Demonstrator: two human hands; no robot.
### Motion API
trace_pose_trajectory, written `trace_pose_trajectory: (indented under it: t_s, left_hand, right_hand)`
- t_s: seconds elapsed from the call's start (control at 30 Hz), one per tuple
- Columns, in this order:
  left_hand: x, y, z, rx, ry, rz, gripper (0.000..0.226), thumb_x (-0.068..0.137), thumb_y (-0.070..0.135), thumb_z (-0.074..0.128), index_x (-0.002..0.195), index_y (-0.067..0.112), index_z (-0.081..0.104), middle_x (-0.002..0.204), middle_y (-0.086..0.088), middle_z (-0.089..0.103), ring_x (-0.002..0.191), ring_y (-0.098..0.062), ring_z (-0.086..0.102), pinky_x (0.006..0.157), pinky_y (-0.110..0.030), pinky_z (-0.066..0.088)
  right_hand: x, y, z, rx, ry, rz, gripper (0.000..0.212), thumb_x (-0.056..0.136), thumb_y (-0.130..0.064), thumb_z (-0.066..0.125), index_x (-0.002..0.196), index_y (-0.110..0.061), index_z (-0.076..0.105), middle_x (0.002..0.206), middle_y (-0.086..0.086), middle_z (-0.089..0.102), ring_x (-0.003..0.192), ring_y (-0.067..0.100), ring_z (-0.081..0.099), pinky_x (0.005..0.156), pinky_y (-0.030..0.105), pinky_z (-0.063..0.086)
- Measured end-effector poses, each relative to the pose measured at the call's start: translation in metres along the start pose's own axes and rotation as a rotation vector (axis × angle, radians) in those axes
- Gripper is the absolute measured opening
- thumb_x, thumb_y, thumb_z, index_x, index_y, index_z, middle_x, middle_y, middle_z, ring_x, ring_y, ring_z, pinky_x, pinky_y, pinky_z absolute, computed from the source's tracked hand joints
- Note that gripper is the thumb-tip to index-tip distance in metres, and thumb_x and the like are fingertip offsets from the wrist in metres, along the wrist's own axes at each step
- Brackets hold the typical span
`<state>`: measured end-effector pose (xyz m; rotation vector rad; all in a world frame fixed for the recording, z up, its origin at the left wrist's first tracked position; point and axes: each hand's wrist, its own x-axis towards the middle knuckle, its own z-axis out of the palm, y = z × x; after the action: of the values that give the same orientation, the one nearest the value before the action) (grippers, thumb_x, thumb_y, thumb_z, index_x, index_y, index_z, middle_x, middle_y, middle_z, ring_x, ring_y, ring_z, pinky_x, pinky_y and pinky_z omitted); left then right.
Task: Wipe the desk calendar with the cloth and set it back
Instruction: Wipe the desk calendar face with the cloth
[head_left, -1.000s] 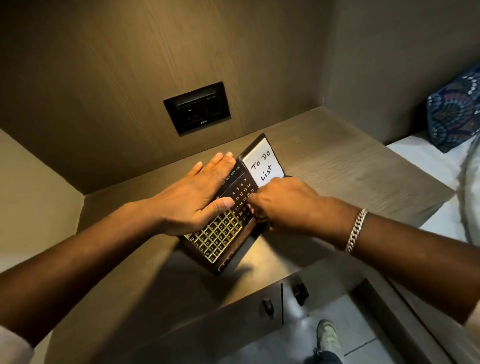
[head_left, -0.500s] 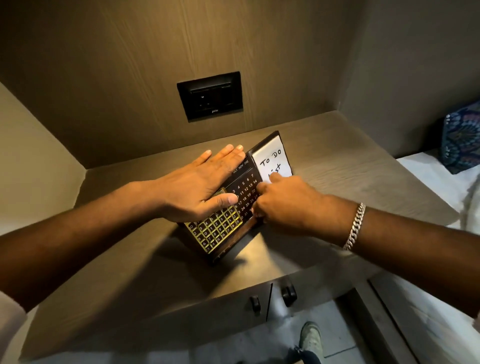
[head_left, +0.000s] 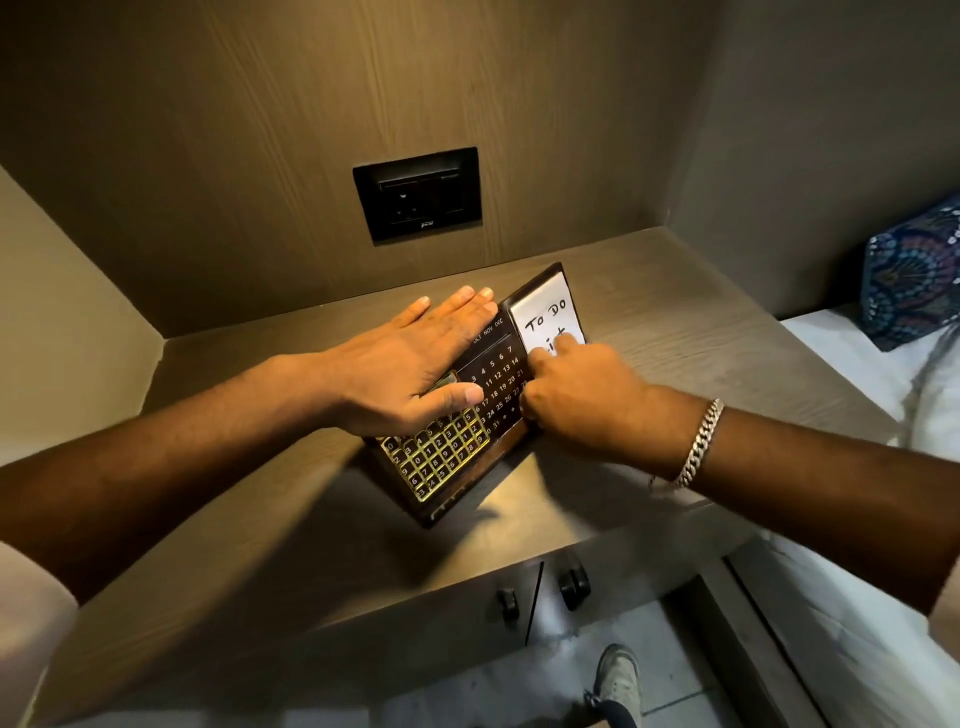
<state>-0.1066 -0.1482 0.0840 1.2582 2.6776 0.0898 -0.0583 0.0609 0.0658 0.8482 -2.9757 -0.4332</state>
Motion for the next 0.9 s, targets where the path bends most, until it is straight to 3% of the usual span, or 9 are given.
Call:
trace_pose_trajectory:
  t_s: [0.1, 0.23, 0.43, 0.6, 0.77, 0.9]
  left_hand:
    - [0.001, -0.001, 0.001, 0.001, -0.002, -0.001, 0.085, 0.088, 0.066, 0.021, 0.151, 0.021, -0.015, 0.162, -0.002, -0.017, 0.147, -0.01, -0.02, 0.118, -0.035, -0.012]
    - [0.001, -0.001, 0.002, 0.009, 0.011, 0.023, 0.084, 0.089, 0.066, 0.019, 0.151, 0.02, -0.014, 0.162, -0.002, -0.017, 0.147, -0.01, -0.019, 0.12, -0.037, -0.009]
    - [0.003, -0.003, 0.001, 0.04, -0.001, 0.031, 0.085, 0.089, 0.065, 0.02, 0.151, 0.019, -0.013, 0.162, -0.003, -0.016, 0.147, -0.012, -0.02, 0.12, -0.038, -0.009]
    - [0.006, -0.004, 0.002, 0.055, 0.01, 0.006, 0.084, 0.089, 0.067, 0.018, 0.151, 0.019, -0.014, 0.162, -0.004, -0.016, 0.147, -0.013, -0.019, 0.12, -0.041, -0.008]
    - [0.007, -0.002, 0.004, 0.031, 0.03, 0.009, 0.083, 0.09, 0.066, 0.017, 0.151, 0.02, -0.014, 0.162, -0.003, -0.015, 0.148, -0.012, -0.019, 0.121, -0.04, -0.007]
    - [0.005, 0.0, 0.002, 0.04, 0.021, 0.016, 0.08, 0.091, 0.064, 0.017, 0.151, 0.021, -0.015, 0.162, -0.002, -0.016, 0.147, -0.011, -0.019, 0.121, -0.041, -0.006]
  right_hand:
    - [0.0, 0.002, -0.001, 0.077, -0.049, 0.063, 0.034, 0.088, -0.044, 0.058, 0.108, -0.018, 0.065, 0.111, 0.009, 0.06, 0.103, 0.03, 0.057, 0.069, 0.035, 0.04]
    - [-0.002, -0.02, -0.006, 0.296, -0.095, 0.067, 0.033, 0.083, -0.037, 0.058, 0.112, -0.024, 0.068, 0.108, 0.006, 0.059, 0.098, 0.028, 0.059, 0.068, 0.032, 0.036]
    - [-0.006, -0.022, -0.005, 0.093, 0.005, 0.048, 0.03, 0.09, -0.039, 0.056, 0.112, -0.02, 0.064, 0.112, 0.009, 0.059, 0.103, 0.03, 0.055, 0.065, 0.037, 0.039]
    - [-0.005, -0.002, -0.006, 0.041, -0.053, 0.137, 0.032, 0.092, -0.04, 0.055, 0.109, -0.014, 0.064, 0.114, 0.011, 0.059, 0.106, 0.031, 0.055, 0.08, 0.041, 0.05]
    - [-0.005, -0.021, -0.008, 0.308, -0.106, 0.228, 0.029, 0.085, -0.037, 0.058, 0.108, -0.021, 0.068, 0.109, 0.007, 0.06, 0.097, 0.028, 0.059, 0.076, 0.034, 0.045]
    - [-0.008, -0.027, -0.01, 0.556, -0.16, 0.209, 0.024, 0.082, -0.03, 0.058, 0.101, -0.026, 0.073, 0.089, -0.002, 0.065, 0.075, 0.016, 0.058, 0.065, 0.027, 0.041]
